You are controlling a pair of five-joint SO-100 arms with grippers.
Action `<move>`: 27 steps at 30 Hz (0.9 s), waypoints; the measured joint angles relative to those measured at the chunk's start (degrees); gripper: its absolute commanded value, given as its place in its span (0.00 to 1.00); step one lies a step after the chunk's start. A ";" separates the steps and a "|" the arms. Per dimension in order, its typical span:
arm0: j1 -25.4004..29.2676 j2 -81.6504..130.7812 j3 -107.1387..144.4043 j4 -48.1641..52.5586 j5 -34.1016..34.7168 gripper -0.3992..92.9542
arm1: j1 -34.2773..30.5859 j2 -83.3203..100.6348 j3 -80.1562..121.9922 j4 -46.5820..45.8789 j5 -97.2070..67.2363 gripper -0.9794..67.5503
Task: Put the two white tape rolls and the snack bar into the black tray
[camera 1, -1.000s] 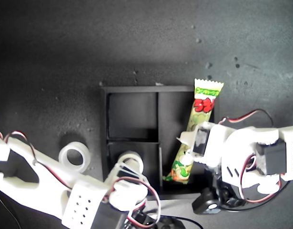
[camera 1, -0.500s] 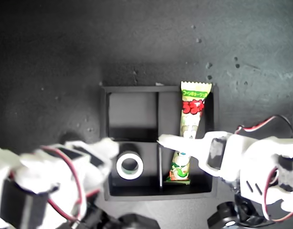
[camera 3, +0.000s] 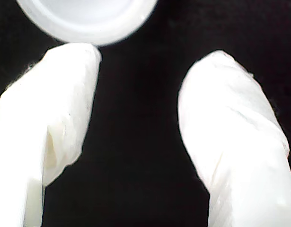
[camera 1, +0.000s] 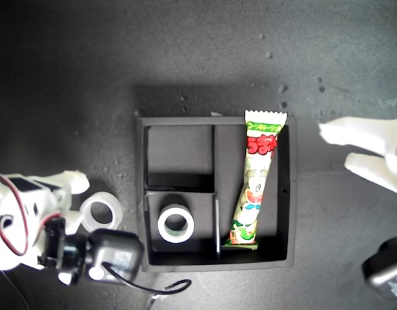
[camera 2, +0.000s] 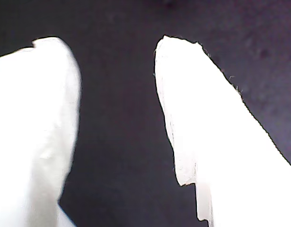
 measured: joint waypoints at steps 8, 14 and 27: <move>8.70 -14.68 -7.65 -4.31 -4.22 0.16 | -2.11 23.99 25.93 0.00 15.47 0.01; 9.58 -19.25 -7.91 -4.66 -5.45 0.20 | -7.82 33.05 41.40 -0.26 21.62 0.01; 5.27 -24.43 -8.17 -3.78 -3.60 0.01 | -23.73 42.01 65.21 -6.42 40.52 0.01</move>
